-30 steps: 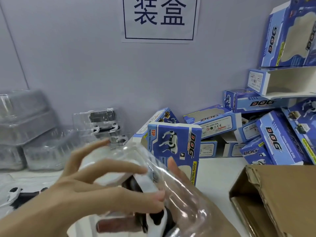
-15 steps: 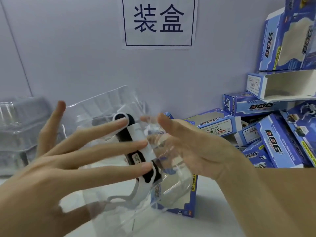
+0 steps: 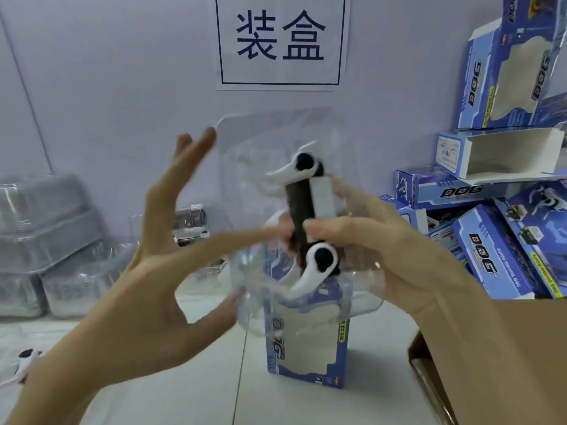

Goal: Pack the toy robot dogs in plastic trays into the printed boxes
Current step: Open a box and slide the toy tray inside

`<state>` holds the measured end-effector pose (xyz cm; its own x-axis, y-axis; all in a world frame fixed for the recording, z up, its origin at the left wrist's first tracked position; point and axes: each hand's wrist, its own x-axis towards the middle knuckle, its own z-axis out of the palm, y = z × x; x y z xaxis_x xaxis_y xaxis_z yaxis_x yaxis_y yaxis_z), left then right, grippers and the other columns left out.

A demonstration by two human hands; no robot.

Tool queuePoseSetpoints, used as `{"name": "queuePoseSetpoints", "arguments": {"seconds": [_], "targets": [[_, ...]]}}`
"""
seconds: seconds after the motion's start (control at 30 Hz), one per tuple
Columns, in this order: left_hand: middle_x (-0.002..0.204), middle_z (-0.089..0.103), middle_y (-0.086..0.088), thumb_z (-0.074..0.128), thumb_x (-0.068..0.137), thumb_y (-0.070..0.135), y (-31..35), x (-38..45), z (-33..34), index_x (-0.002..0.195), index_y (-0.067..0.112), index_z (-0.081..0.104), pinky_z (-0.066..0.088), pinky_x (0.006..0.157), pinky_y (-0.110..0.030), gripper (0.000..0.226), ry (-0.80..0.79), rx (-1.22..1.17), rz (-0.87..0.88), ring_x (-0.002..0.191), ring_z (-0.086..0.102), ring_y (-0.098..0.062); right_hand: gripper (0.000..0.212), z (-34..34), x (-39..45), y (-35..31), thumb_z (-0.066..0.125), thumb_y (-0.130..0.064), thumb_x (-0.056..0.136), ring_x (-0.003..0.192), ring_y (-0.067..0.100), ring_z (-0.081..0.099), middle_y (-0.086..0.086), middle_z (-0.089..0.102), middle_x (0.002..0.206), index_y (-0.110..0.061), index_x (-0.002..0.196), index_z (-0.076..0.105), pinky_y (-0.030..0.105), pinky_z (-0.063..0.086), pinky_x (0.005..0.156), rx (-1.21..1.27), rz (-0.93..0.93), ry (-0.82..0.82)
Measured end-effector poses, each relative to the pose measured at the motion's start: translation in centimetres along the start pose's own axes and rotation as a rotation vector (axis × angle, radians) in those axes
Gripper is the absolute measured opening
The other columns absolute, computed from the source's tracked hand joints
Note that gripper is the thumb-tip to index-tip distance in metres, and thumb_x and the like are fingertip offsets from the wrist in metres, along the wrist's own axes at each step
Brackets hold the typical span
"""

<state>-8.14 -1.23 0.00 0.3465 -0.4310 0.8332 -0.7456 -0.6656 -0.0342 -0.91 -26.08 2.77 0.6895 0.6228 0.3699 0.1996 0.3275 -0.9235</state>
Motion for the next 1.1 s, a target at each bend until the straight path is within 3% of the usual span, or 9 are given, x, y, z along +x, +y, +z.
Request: {"name": "queuePoseSetpoints", "arguments": {"seconds": [0.17, 0.3, 0.4, 0.53, 0.6, 0.73, 0.8, 0.9, 1.1], "targets": [[0.171, 0.027, 0.008, 0.071, 0.089, 0.03, -2.2, -0.9, 4.5, 0.161, 0.037, 0.023, 0.031, 0.12, -0.06, 0.087, 0.291, -0.573, -0.411, 0.158, 0.026, -0.017, 0.033, -2.3, 0.0, -0.7, 0.079, -0.018, 0.076, 0.102, 0.025, 0.076, 0.013, 0.078, 0.11, -0.005, 0.107, 0.08, 0.034, 0.063, 0.079, 0.333, -0.202, 0.192], [0.159, 0.036, 0.035, 0.075, 0.081, 0.064, -3.0, -2.2, 9.5, 0.157, 0.053, 0.023, 0.041, 0.115, -0.039, 0.094, -0.002, -0.607, -0.704, 0.146, 0.038, 0.008, 0.014, -4.1, 1.1, -0.3, 0.071, -0.015, 0.088, 0.107, 0.024, 0.074, 0.011, 0.078, 0.106, -0.009, 0.093, 0.082, 0.038, 0.061, 0.086, 0.473, -0.336, 0.342], [0.144, 0.062, 0.017, 0.079, 0.085, 0.046, -3.4, -3.1, 12.2, 0.152, 0.042, 0.038, 0.06, 0.096, -0.042, 0.078, -0.155, -0.788, -0.792, 0.13, 0.064, -0.014, 0.012, -5.2, 1.9, 0.6, 0.065, -0.014, 0.096, 0.11, 0.023, 0.073, 0.009, 0.076, 0.105, -0.01, 0.099, 0.076, 0.038, 0.06, 0.088, 0.54, -0.37, 0.426], [0.138, 0.066, 0.001, 0.076, 0.089, 0.037, -3.5, -3.4, 13.4, 0.141, 0.029, 0.051, 0.063, 0.084, -0.032, 0.059, -0.158, -0.758, -0.78, 0.124, 0.068, -0.021, 0.013, -6.2, 2.5, 2.4, 0.062, -0.019, 0.101, 0.125, 0.031, 0.067, 0.008, 0.074, 0.11, -0.016, 0.097, 0.074, 0.051, 0.051, 0.108, 0.553, -0.321, 0.518], [0.139, 0.065, 0.001, 0.075, 0.09, 0.038, -3.5, -3.5, 13.4, 0.143, 0.027, 0.049, 0.063, 0.083, -0.03, 0.06, -0.193, -0.77, -0.75, 0.125, 0.067, -0.019, 0.022, -6.1, 2.6, 3.5, 0.062, -0.023, 0.101, 0.114, 0.032, 0.073, 0.011, 0.075, 0.11, -0.017, 0.085, 0.075, 0.06, 0.054, 0.101, 0.612, -0.29, 0.439], [0.144, 0.06, -0.001, 0.075, 0.089, 0.044, -3.6, -3.3, 13.2, 0.141, 0.035, 0.049, 0.063, 0.084, -0.03, 0.059, -0.218, -0.778, -0.718, 0.127, 0.065, -0.017, 0.033, -5.4, 3.2, 4.8, 0.074, -0.039, 0.089, 0.113, 0.05, 0.068, 0.013, 0.075, 0.118, -0.013, 0.109, 0.066, 0.072, 0.053, 0.092, 0.55, -0.041, 0.416], [0.144, 0.058, 0.001, 0.076, 0.088, 0.047, -3.5, -3.3, 13.0, 0.137, 0.047, 0.048, 0.063, 0.086, -0.031, 0.057, -0.22, -0.777, -0.704, 0.129, 0.064, -0.017, 0.03, -5.1, 3.6, 4.8, 0.077, -0.045, 0.085, 0.105, 0.042, 0.074, 0.009, 0.076, 0.115, -0.017, 0.098, 0.076, 0.064, 0.058, 0.09, 0.431, 0.073, 0.433], [0.134, 0.067, 0.009, 0.08, 0.089, 0.038, -3.4, -3.1, 12.9, 0.133, 0.045, 0.037, 0.064, 0.085, -0.034, 0.062, -0.188, -0.815, -0.706, 0.122, 0.069, -0.019, 0.029, -5.1, 3.9, 4.6, 0.079, -0.044, 0.083, 0.074, 0.022, 0.074, 0.001, 0.068, 0.081, -0.022, 0.066, 0.071, 0.04, 0.062, 0.062, 0.316, 0.146, 0.465], [0.125, 0.07, 0.008, 0.087, 0.081, 0.019, -3.8, -3.3, 13.2, 0.115, 0.045, 0.036, 0.065, 0.077, -0.035, 0.067, -0.063, -0.831, -0.726, 0.115, 0.074, -0.024, 0.019, -5.9, 3.6, 4.8, 0.074, -0.035, 0.09, 0.068, 0.02, 0.074, 0.003, 0.075, 0.087, -0.023, 0.078, 0.081, 0.038, 0.061, 0.064, 0.309, 0.198, 0.378]]}}
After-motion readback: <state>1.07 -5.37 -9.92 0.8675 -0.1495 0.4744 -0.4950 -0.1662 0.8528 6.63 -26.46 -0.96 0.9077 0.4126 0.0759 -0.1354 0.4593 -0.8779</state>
